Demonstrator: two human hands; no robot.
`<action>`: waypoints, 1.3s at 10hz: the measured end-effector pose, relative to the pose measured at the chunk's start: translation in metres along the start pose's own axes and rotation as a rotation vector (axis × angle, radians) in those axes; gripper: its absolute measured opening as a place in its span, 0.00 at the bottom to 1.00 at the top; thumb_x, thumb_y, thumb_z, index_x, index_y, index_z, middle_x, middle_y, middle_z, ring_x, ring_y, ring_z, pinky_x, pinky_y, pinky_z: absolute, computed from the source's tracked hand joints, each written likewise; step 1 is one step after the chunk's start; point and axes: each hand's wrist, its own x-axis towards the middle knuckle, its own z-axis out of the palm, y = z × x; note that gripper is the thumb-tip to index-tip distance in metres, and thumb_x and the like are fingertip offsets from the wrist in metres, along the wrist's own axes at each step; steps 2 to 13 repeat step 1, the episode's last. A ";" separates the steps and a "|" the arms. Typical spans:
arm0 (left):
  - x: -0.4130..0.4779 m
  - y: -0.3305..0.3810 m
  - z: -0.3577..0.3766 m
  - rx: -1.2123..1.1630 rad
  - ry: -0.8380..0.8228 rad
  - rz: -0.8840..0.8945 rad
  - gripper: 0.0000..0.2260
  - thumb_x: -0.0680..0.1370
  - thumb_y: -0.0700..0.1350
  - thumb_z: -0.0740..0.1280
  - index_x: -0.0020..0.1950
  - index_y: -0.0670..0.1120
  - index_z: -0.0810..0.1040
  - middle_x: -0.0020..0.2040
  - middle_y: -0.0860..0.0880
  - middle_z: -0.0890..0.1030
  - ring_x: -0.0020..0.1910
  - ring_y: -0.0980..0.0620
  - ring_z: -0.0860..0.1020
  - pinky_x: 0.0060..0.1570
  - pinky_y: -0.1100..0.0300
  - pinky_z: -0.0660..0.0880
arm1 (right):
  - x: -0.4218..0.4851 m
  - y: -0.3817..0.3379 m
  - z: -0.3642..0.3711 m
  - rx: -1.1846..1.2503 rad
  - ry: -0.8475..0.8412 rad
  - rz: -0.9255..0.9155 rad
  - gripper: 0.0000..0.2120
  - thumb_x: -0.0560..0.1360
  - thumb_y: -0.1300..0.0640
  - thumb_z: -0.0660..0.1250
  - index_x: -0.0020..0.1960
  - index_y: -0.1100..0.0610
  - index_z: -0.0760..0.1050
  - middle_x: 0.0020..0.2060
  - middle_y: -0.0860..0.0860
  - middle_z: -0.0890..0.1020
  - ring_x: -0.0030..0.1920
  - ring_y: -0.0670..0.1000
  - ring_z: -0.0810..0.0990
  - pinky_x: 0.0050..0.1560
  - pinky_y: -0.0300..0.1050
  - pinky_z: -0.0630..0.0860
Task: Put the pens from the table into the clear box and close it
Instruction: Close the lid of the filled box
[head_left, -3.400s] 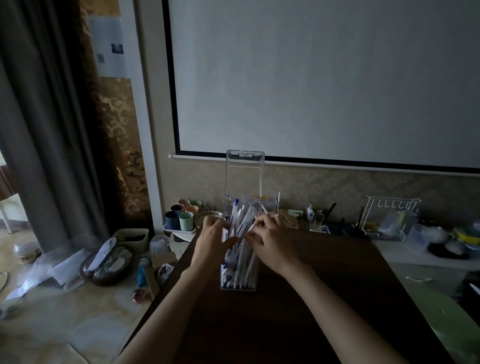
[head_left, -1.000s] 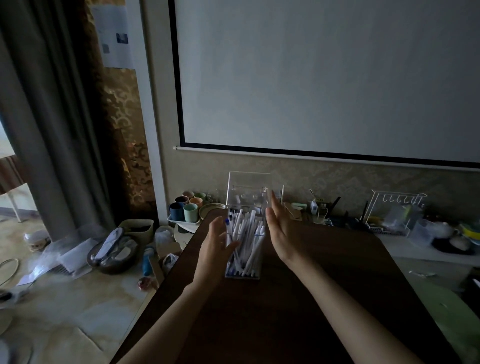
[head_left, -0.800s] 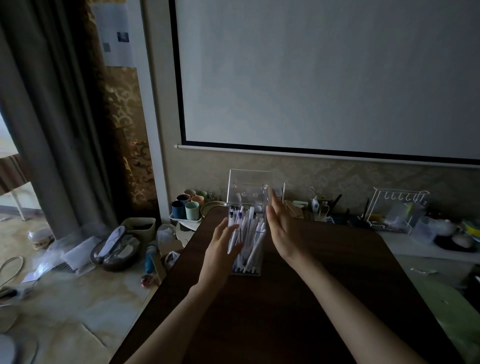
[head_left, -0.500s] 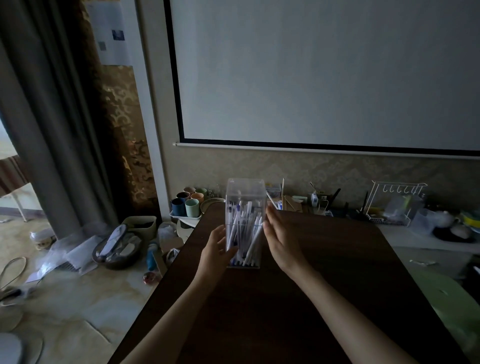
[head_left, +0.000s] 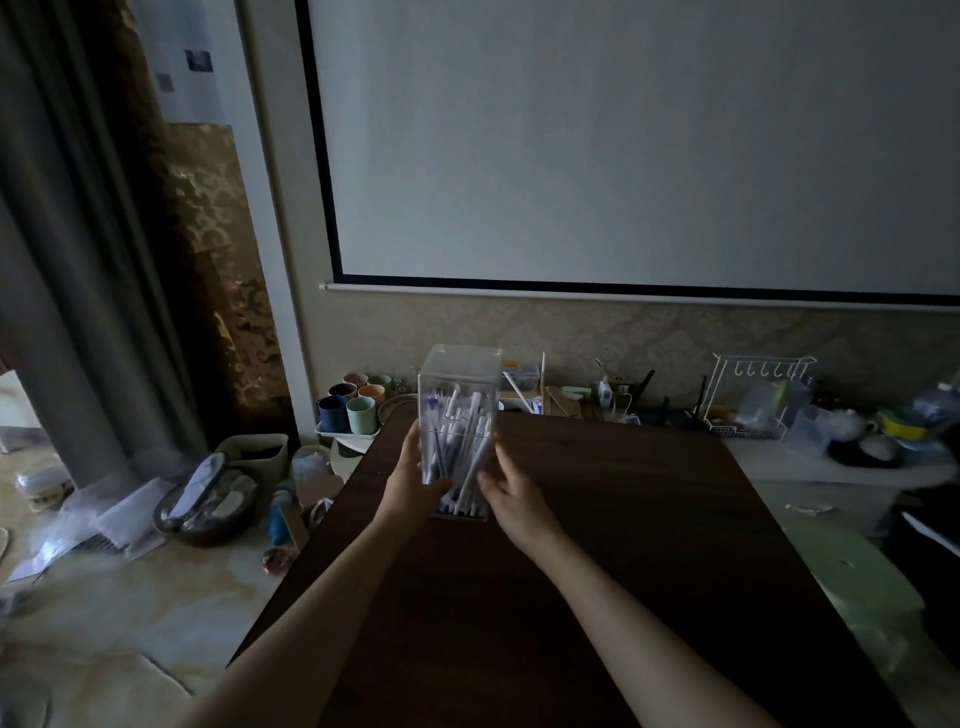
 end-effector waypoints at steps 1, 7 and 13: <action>0.007 -0.012 -0.005 0.033 -0.044 0.061 0.42 0.68 0.33 0.71 0.74 0.49 0.50 0.68 0.42 0.69 0.66 0.46 0.71 0.62 0.48 0.72 | -0.001 -0.004 -0.003 -0.018 0.027 0.019 0.29 0.79 0.52 0.58 0.75 0.45 0.48 0.75 0.49 0.60 0.73 0.53 0.62 0.69 0.51 0.62; 0.007 -0.012 -0.005 0.033 -0.044 0.061 0.42 0.68 0.33 0.71 0.74 0.49 0.50 0.68 0.42 0.69 0.66 0.46 0.71 0.62 0.48 0.72 | -0.001 -0.004 -0.003 -0.018 0.027 0.019 0.29 0.79 0.52 0.58 0.75 0.45 0.48 0.75 0.49 0.60 0.73 0.53 0.62 0.69 0.51 0.62; 0.007 -0.012 -0.005 0.033 -0.044 0.061 0.42 0.68 0.33 0.71 0.74 0.49 0.50 0.68 0.42 0.69 0.66 0.46 0.71 0.62 0.48 0.72 | -0.001 -0.004 -0.003 -0.018 0.027 0.019 0.29 0.79 0.52 0.58 0.75 0.45 0.48 0.75 0.49 0.60 0.73 0.53 0.62 0.69 0.51 0.62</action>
